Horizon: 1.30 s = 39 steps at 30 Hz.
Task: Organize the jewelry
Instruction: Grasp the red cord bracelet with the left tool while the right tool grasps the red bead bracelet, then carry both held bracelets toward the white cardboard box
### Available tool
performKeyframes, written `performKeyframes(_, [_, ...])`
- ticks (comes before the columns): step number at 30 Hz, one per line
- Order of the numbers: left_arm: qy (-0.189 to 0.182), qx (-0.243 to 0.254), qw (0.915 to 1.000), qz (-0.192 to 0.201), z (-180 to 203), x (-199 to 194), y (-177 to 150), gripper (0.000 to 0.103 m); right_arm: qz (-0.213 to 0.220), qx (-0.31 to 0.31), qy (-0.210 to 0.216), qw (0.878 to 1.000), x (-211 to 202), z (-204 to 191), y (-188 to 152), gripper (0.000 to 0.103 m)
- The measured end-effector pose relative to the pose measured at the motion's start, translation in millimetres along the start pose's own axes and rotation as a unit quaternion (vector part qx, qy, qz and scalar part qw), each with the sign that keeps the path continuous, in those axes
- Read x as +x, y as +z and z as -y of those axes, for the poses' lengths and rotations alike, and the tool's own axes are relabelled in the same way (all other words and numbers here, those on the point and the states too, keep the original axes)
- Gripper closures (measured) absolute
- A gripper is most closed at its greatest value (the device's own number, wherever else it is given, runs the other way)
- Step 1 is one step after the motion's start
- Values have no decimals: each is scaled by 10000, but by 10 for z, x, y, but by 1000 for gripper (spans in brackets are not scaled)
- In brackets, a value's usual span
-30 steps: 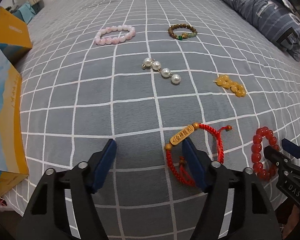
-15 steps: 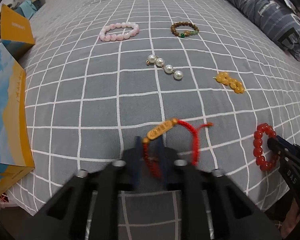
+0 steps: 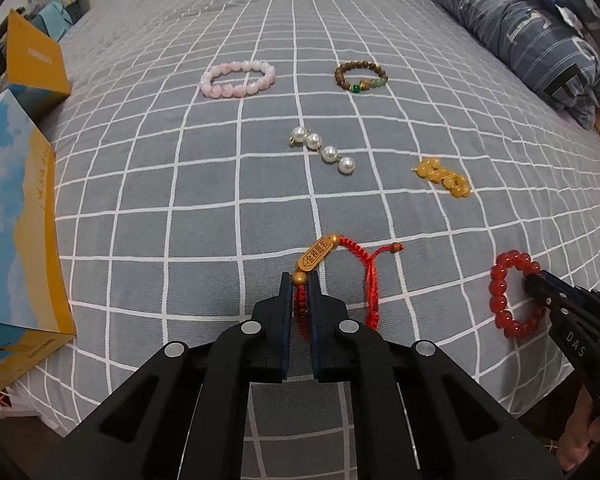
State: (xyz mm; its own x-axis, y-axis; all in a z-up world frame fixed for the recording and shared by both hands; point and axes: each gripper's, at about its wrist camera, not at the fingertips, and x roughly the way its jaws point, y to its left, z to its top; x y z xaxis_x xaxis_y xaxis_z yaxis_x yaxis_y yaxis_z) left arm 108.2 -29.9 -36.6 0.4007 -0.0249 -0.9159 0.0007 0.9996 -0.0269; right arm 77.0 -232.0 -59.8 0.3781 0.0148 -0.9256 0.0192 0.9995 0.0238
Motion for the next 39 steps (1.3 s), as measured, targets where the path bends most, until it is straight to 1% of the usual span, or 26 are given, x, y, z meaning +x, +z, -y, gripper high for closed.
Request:
performKeyframes(5, [-63,-44,9999,102,-32,-94,20,96,85,22,18,10000,-73,-2,-3,90])
performKeyframes(10, [-120,-49,9996,232,-34,-197,37,96,267,95,44,9996,-200,13,3,90])
performKeyframes(19, [-253,-16,9986,474,-25,-375,36,96,836,182,203,9961,-455,-21,54,90])
performKeyframes(22, [-309,0,9976,626,-39,-465,29,96,992,197,271,9945,-508,-44,77,90])
performKeyframes(24, [-277,78,9962,823,-28,-558,16,96,1105,180,335,9931,-549,-71,79,90])
performKeyframes(28, [-299,143,9933,1107,-39,-686,0,96,1280,167,298,9912,-603,-116,102,90])
performKeyframes(35, [-287,223,9857,1643,-87,-933,-12,96,1702,176,376,9845,-774,-209,145,90])
performKeyframes(39, [-233,182,9821,1860,-157,-1045,-21,96,1917,123,356,9807,-853,-312,156,90])
